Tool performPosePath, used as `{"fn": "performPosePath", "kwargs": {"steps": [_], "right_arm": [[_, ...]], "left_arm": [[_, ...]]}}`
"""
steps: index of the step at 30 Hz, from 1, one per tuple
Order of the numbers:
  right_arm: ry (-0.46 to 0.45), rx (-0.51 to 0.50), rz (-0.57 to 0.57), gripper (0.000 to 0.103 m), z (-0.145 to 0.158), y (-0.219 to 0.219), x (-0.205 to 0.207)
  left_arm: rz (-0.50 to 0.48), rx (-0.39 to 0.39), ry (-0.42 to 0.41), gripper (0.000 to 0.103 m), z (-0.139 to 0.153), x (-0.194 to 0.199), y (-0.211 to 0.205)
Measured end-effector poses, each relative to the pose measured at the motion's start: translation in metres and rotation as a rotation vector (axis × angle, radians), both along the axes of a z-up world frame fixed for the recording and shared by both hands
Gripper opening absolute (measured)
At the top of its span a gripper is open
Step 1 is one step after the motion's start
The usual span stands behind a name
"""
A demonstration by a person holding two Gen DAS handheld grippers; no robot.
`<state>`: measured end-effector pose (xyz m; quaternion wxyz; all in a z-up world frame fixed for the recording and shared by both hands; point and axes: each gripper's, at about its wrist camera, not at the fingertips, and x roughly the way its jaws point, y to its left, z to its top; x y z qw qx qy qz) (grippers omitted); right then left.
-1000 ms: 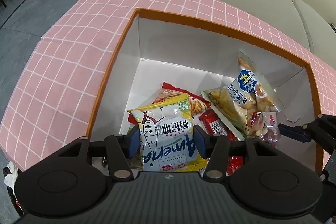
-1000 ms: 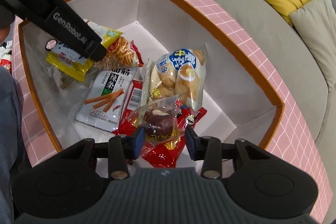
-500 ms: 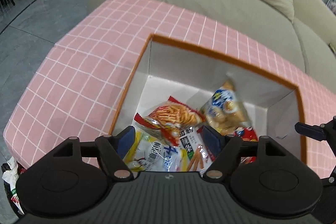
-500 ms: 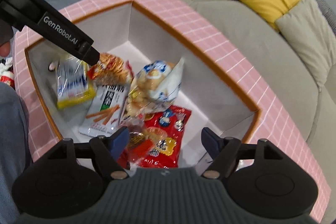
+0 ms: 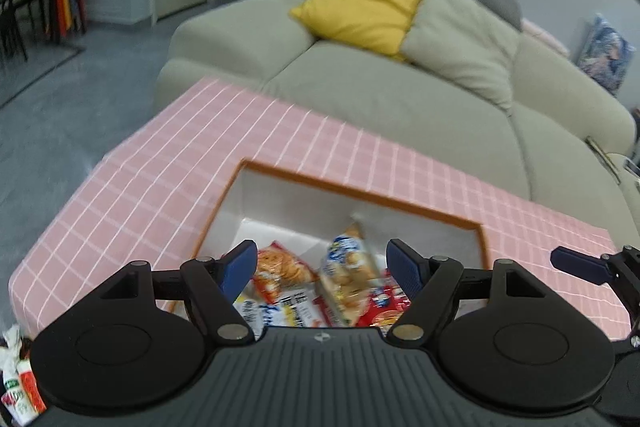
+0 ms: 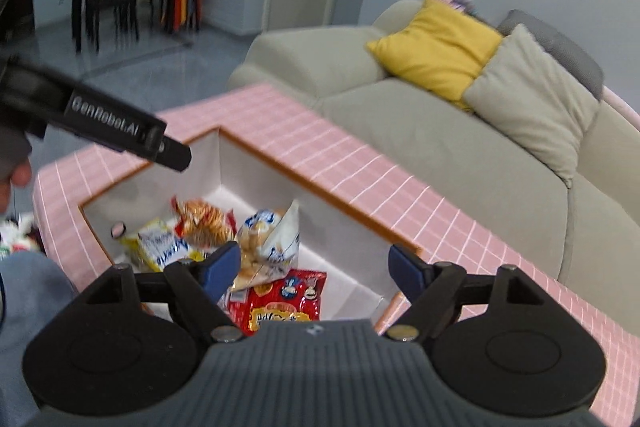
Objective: Organize snacks
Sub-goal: 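Move both tools back to the green sausage and quail-egg pack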
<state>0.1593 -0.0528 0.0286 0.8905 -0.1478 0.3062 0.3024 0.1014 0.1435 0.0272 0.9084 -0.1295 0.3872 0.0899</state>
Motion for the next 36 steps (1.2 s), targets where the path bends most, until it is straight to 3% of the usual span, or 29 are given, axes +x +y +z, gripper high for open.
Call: {"fn": "performPosePath", "kwargs": {"steps": [7, 13, 26, 36], "right_arm": [[-0.021, 0.067, -0.086, 0.078, 0.001, -0.044, -0.021], [-0.029, 0.074, -0.129, 0.078, -0.013, -0.077, -0.036], [0.056, -0.01, -0.181, 0.078, -0.071, -0.136, -0.041], [0.07, -0.06, -0.148, 0.075, -0.096, -0.155, -0.025]], "left_arm": [[-0.103, 0.008, -0.054, 0.087, 0.01, -0.013, -0.039], [-0.144, -0.004, -0.041, 0.087, 0.001, -0.019, -0.071], [-0.292, -0.036, 0.042, 0.087, -0.033, -0.016, -0.136], [-0.439, 0.022, 0.091, 0.083, -0.047, 0.01, -0.173]]}}
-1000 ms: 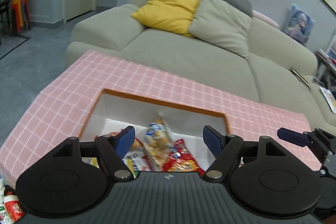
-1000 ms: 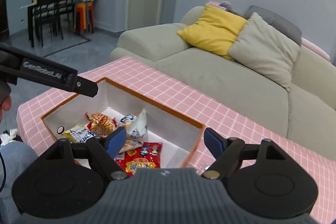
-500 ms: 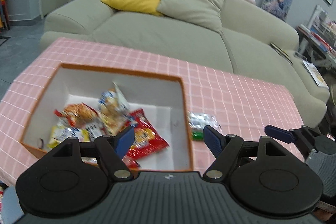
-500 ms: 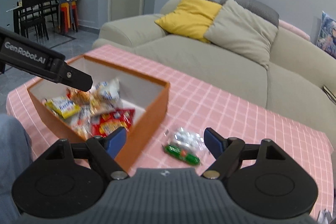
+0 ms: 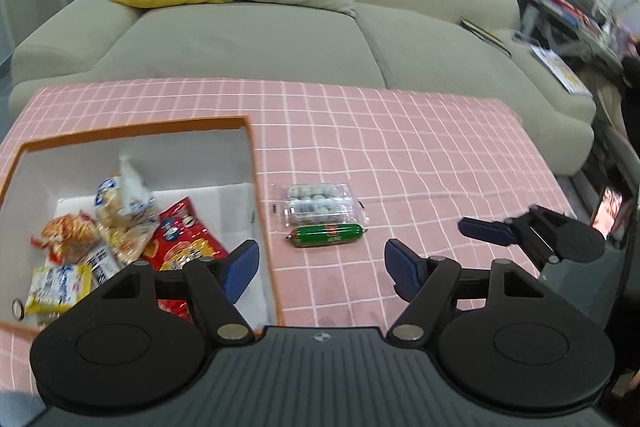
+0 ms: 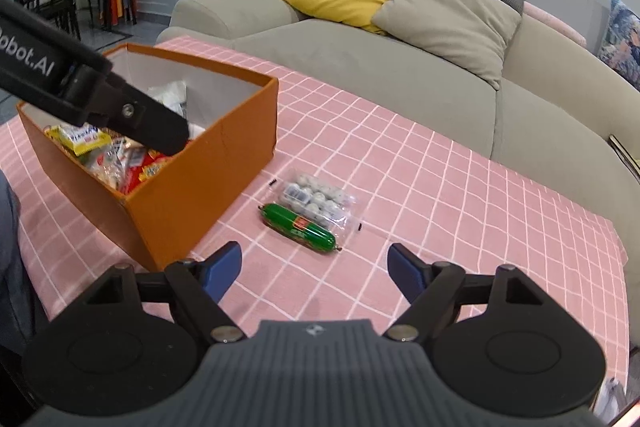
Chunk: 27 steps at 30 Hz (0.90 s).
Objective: Organize snacks
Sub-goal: 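Move both tools back to the green sausage and quail-egg pack, then grasp the green sausage stick with the right tool while the left grasps the quail-egg pack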
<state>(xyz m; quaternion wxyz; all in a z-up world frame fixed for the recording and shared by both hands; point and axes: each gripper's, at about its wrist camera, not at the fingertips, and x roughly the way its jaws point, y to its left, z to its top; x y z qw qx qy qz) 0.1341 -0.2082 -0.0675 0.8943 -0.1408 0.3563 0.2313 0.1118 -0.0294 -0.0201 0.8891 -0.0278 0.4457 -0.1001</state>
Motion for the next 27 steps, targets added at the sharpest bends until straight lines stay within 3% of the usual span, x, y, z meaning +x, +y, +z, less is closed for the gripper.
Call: {"fn": "performPosePath", "kwargs": {"steps": [8, 18, 27], "right_arm": [[0.023, -0.026, 0.061, 0.066, -0.023, -0.004, 0.026], [0.032, -0.042, 0.252, 0.053, -0.057, 0.018, 0.074], [0.074, -0.08, 0.368, 0.04, -0.084, 0.036, 0.1]], "left_arm": [[-0.084, 0.069, 0.039, 0.079, -0.011, 0.023, -0.019], [-0.126, 0.105, 0.086, 0.075, -0.02, 0.045, -0.025], [-0.105, 0.119, 0.106, 0.066, -0.027, 0.058, -0.023]]}}
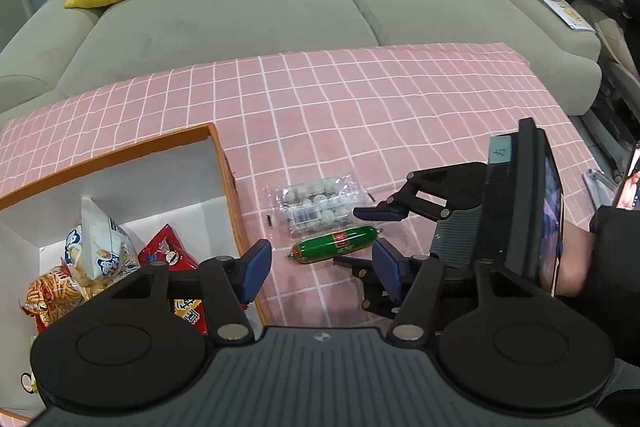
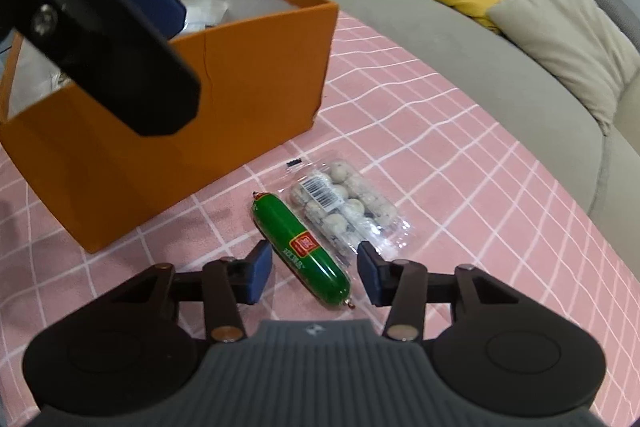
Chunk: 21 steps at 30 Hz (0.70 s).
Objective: Organize snacks
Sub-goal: 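Grasp the green sausage stick with the right tool while the left grasps the quail-egg pack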
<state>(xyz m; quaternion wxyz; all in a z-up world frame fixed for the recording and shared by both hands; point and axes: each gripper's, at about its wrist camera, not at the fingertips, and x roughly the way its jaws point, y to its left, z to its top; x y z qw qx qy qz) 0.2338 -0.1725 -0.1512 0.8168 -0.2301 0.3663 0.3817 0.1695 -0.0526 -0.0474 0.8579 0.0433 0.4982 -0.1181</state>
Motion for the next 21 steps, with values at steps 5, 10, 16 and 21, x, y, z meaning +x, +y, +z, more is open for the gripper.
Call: {"fn": "performPosePath", "kwargs": {"steps": [5, 10, 16, 21], "right_arm": [[0.01, -0.044, 0.034, 0.028, -0.007, 0.002, 0.002], [0.038, -0.041, 0.021, 0.024, -0.006, -0.007, -0.002], [0.086, -0.068, -0.039, 0.023, -0.003, -0.033, -0.013], [0.126, -0.068, -0.152, 0.023, -0.001, -0.068, -0.014]], "left_arm": [[-0.003, -0.005, 0.011, 0.066, -0.003, 0.004, 0.002], [-0.058, 0.001, 0.002, 0.066, -0.004, 0.007, -0.006], [-0.171, 0.049, 0.012, 0.067, -0.01, 0.014, -0.025], [-0.301, 0.155, 0.025, 0.073, -0.022, 0.026, -0.046]]}}
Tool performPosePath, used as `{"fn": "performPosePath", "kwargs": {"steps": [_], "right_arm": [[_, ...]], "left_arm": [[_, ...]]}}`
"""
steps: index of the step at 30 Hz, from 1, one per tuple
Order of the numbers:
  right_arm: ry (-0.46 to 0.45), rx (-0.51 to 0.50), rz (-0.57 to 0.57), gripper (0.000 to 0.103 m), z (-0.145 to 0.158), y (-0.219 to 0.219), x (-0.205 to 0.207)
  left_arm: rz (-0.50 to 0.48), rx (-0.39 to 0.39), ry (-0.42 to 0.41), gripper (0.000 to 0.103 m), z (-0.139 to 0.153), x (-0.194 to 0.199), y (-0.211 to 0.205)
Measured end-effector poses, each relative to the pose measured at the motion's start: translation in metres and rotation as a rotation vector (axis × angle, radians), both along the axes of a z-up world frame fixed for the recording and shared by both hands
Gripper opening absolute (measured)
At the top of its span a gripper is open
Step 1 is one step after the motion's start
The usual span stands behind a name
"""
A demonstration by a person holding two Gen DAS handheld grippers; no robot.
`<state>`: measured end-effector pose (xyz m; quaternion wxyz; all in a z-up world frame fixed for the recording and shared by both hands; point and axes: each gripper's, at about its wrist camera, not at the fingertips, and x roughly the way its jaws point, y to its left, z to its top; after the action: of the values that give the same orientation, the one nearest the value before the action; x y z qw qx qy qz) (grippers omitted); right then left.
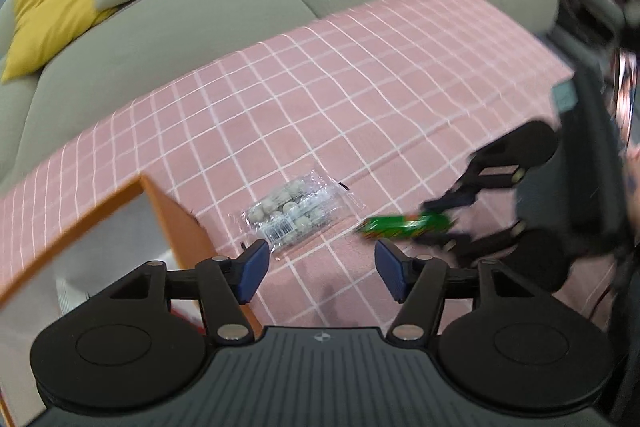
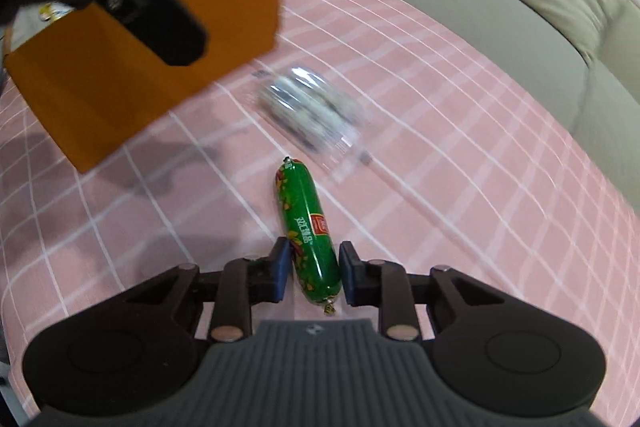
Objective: Organize snacks
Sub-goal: 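Grasp the green sausage stick with the right tool while the left grasps the quail-egg pack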
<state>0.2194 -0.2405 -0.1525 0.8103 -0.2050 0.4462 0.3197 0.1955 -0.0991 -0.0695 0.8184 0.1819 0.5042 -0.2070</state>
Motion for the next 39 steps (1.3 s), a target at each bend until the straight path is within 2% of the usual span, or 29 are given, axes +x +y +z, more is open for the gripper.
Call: {"fn": "performPosePath", "kwargs": {"steps": [7, 9, 13, 23, 26, 27, 33, 39], "right_arm": [[0.028, 0.021, -0.114, 0.023, 0.002, -0.029, 0.002], [0.035, 0.035, -0.135, 0.023, 0.0, -0.035, 0.0], [0.04, 0.049, -0.166, 0.024, 0.002, -0.04, -0.005], [0.081, 0.098, -0.253, 0.025, 0.001, -0.045, -0.004], [0.084, 0.104, -0.243, 0.029, 0.002, -0.043, -0.005], [0.086, 0.107, -0.237, 0.033, 0.002, -0.043, -0.005], [0.082, 0.123, -0.223, 0.041, 0.002, -0.034, -0.004], [0.092, 0.143, -0.228, 0.04, 0.001, -0.025, 0.005]], "left_arm": [[-0.17, 0.116, 0.064, 0.085, -0.021, 0.024, -0.026], [-0.222, 0.156, 0.083, 0.086, -0.03, 0.032, -0.032], [-0.265, 0.234, 0.128, 0.087, -0.047, 0.048, -0.042], [-0.425, 0.334, 0.22, 0.089, -0.085, 0.07, -0.059], [-0.464, 0.371, 0.235, 0.089, -0.093, 0.074, -0.061], [-0.474, 0.379, 0.237, 0.089, -0.095, 0.075, -0.061], [-0.454, 0.386, 0.264, 0.091, -0.108, 0.087, -0.059], [-0.401, 0.356, 0.271, 0.093, -0.109, 0.094, -0.055]]}}
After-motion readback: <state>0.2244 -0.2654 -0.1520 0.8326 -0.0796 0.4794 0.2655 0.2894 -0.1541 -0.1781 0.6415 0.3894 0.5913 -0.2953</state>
